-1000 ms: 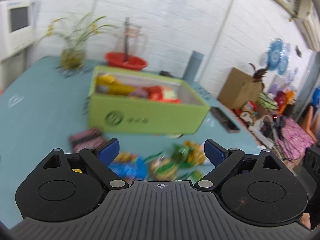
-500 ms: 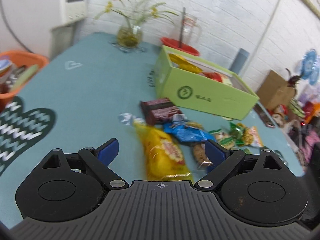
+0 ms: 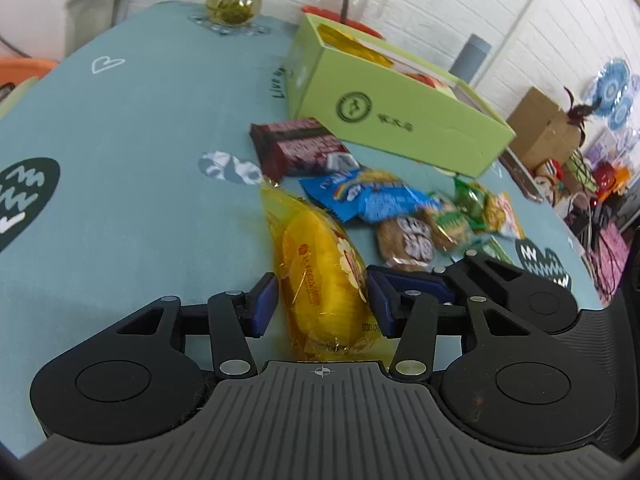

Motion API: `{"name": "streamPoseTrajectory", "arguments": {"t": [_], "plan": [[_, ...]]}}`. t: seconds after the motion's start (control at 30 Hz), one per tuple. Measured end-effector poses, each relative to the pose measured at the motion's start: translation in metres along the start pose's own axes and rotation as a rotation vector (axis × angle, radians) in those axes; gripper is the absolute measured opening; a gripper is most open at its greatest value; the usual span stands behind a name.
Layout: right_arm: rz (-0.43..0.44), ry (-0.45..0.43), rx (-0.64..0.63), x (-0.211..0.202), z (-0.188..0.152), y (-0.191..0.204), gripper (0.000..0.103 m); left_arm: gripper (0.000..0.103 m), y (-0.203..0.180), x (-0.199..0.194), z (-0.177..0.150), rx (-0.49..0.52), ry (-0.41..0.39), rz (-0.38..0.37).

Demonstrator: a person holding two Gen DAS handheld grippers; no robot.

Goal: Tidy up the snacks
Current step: 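Grasp the yellow cake packet with the left tool, then lift the yellow cake packet into the green box and release it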

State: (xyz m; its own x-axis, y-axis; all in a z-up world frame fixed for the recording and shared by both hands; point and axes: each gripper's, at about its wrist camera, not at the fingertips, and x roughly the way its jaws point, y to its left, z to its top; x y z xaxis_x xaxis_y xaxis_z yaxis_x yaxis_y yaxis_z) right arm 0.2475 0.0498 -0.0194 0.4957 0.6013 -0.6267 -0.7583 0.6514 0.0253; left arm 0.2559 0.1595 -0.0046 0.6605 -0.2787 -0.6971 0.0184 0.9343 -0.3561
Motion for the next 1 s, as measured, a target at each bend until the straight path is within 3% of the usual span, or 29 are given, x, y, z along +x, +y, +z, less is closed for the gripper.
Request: {"name": "streamPoseTrajectory", "arguments": {"t": [0.27,0.57,0.7,1.0], "plan": [[-0.069,-0.002,0.007,-0.045,-0.038,-0.004,0.093,0.033,-0.054,-0.005,-0.041,0.089,0.017,-0.042],[-0.113,-0.015,0.097,-0.077,-0.077,-0.015,0.093,0.056,-0.098,-0.005,-0.068,0.188,0.001,-0.049],[-0.096,-0.040,0.148,-0.086,-0.081,-0.019,0.093,0.062,-0.098,-0.010,-0.068,0.160,-0.001,-0.057],[-0.075,-0.081,0.148,-0.088,-0.074,-0.022,0.093,0.063,-0.073,-0.011,-0.055,0.072,-0.012,-0.039]]}}
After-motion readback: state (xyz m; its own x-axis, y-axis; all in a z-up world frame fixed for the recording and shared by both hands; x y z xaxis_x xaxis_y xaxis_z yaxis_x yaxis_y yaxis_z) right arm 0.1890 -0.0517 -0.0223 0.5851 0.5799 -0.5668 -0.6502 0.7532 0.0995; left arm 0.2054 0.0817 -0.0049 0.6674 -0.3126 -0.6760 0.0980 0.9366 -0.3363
